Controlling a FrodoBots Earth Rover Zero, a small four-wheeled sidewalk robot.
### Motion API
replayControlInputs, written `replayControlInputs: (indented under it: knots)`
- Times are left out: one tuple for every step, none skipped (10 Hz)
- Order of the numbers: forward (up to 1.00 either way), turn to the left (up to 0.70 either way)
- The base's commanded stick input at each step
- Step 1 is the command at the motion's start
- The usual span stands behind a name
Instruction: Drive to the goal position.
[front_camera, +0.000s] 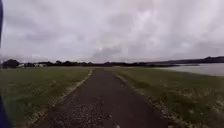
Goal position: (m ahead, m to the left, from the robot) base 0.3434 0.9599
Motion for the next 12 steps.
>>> replayControlInputs:
  knots:
    - [0.70,0.00]
    - [0.70,0.00]
    - [0.70,0.00]
    - [0.70,0.00]
    - [0.70,0.00]
    - [0.70,0.00]
    - [0.70,0.00]
    - [0.70,0.00]
    - [0.70,0.00]
    - [0.70,0.00]
    - [0.70,0.00]
    - [0.70,0.00]
